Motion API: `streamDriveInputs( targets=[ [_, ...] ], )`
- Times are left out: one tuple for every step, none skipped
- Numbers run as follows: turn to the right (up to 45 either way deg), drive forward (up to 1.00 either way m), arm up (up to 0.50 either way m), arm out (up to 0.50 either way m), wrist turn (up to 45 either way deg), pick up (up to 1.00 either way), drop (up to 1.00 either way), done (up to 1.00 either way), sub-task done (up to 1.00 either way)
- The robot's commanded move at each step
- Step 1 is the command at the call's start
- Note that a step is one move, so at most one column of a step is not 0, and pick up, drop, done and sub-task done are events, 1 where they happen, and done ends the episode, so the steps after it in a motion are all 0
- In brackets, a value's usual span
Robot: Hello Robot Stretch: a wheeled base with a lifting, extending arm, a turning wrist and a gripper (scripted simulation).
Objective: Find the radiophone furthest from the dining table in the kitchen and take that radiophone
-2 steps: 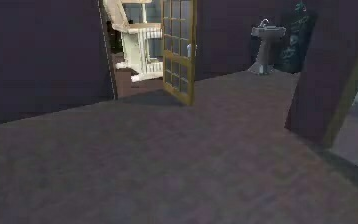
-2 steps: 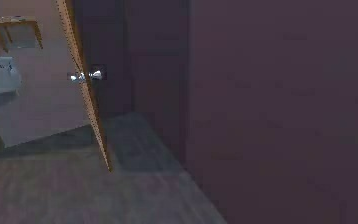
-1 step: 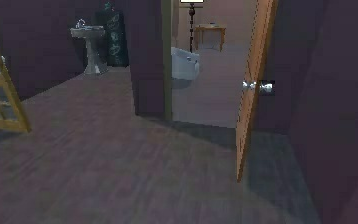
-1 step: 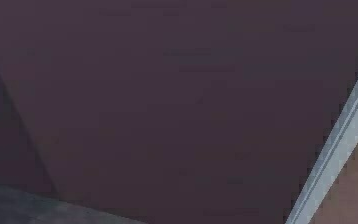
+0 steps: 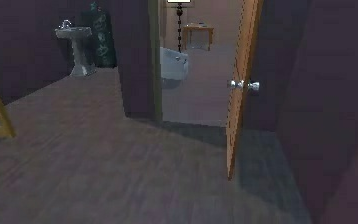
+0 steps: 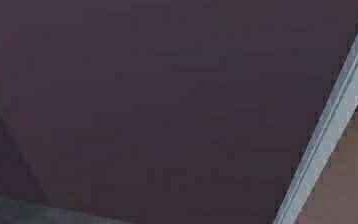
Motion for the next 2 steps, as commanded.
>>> streamDriveInputs(
  targets=[
    [0.0, 1.00, 0.00, 0.00, 0.0, 0.00, 0.00, 0.00, 0.00],
    [0.0, 0.35, 0.00, 0.00, 0.0, 0.00, 0.00, 0.00, 0.00]
  ],
)
